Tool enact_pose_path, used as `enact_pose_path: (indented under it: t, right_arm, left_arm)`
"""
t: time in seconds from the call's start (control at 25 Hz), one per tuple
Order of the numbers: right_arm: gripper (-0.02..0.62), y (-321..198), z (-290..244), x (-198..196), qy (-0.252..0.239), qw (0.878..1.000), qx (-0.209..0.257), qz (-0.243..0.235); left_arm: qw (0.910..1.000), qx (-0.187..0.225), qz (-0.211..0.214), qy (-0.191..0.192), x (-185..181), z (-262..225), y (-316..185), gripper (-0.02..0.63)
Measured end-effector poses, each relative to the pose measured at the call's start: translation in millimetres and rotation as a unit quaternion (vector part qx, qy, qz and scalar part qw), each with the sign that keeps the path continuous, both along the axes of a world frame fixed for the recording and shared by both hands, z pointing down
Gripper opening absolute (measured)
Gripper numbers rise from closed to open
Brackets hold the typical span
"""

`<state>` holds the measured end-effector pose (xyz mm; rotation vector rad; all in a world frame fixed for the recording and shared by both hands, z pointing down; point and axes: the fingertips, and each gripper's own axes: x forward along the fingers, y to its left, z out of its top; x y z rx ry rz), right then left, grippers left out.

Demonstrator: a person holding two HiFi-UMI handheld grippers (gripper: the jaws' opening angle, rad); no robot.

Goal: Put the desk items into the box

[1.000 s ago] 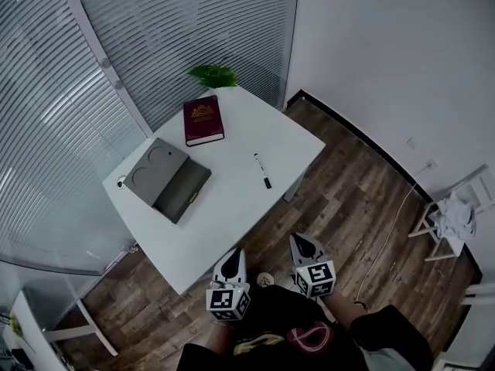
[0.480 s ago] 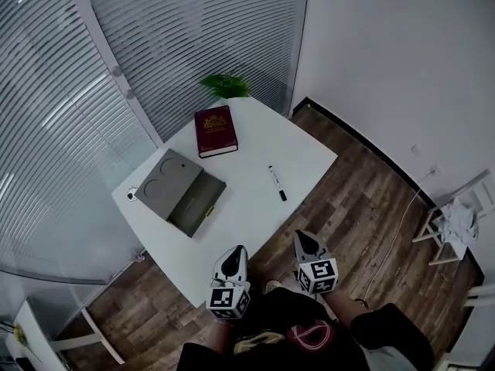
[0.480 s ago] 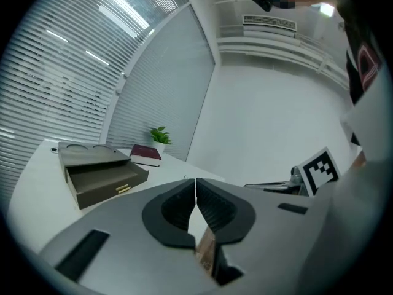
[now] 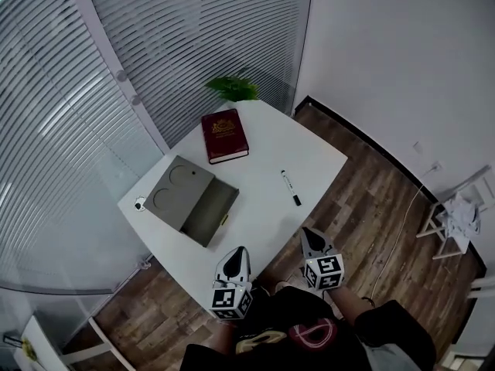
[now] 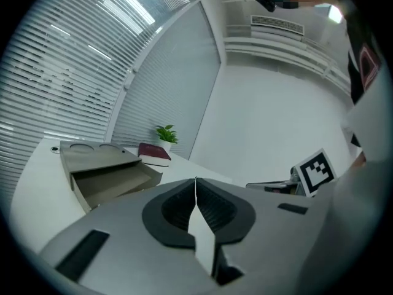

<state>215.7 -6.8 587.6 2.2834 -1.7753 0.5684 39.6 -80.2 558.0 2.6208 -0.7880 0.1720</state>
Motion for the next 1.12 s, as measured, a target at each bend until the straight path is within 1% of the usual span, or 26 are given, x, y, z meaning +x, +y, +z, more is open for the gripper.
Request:
enact_pose_path:
  t: [0.2, 0.44, 0.6, 0.76, 0.92, 1.12]
  right_arm:
    - [0.011, -6, 4, 9, 0.008, 1.0, -0.016, 0.025]
    - [0.011, -19, 5, 6, 0.007, 0.999, -0.03, 0.02]
    - [0.011, -28, 9, 13, -0.001, 0.999, -0.042, 0.023]
    - [0.011, -37, 12, 23, 0.01, 0.998, -0.069, 0.006]
    - [0.012, -48, 19, 35, -0.009, 0.996, -0.088, 0.01]
    - [0.012, -63, 24, 46, -0.008, 0.995, -0.097, 0.001]
  left_arm:
    - [0.9993, -0.025, 0.02, 0.018, 6, 7, -10, 0.02]
    - [0.9989, -0.028, 0.035, 0.014, 10, 3, -12, 0.02]
    - [0.9988, -0.021, 0.041, 0.014, 15, 3, -13, 0.02]
    - [0.9991, -0.025, 0.032, 0.012, 20, 7, -15, 0.02]
    - [0.9995, -0.028, 0.013, 0.009, 21, 6, -25, 0.02]
    - [0.9998, -0.021, 0.0, 0.003, 25, 3, -35, 0.02]
